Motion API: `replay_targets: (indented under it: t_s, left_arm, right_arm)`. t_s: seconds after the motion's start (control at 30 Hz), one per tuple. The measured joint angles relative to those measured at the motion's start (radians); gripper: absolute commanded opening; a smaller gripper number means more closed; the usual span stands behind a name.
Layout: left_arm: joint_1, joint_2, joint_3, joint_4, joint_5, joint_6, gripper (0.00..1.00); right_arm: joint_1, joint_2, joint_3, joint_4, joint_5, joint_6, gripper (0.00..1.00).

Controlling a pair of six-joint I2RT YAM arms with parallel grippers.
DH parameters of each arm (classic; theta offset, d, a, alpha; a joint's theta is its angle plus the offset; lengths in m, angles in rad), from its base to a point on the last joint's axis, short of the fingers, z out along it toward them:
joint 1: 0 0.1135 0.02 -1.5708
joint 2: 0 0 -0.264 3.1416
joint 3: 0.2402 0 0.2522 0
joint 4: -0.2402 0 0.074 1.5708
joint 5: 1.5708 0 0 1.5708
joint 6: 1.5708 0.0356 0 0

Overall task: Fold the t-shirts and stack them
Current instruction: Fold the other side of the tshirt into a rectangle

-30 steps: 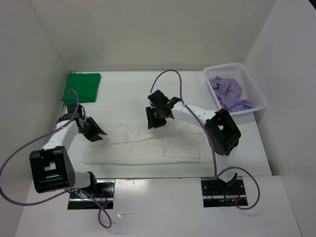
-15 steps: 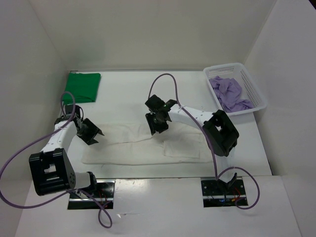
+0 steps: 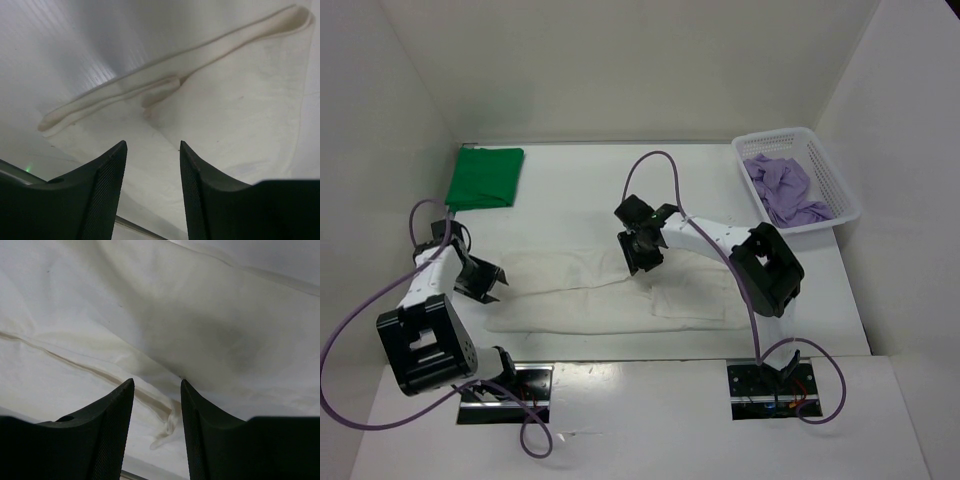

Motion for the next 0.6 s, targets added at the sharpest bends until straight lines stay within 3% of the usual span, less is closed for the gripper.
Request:
replay_targets:
  t_s: [0.17, 0.43, 0.6]
  left_arm:
    - [0.035, 0.002, -0.03, 0.035, -0.011, -0.036, 0.55]
    - [0.039, 0.044, -0.099, 0.175, 0.056, -0.082, 0.44]
    - [0.039, 0.048, -0.099, 0.228, 0.077, -0.1, 0.15]
  right_arm:
    - [0.0, -0.001, -0.001, 0.002, 0.002, 0.0, 0.48]
    - [0.0, -0.024, -0.016, 0.004, 0.002, 0.0, 0.48]
    - [0.0, -0.046, -0.027, 0.005, -0.002, 0.0, 0.47]
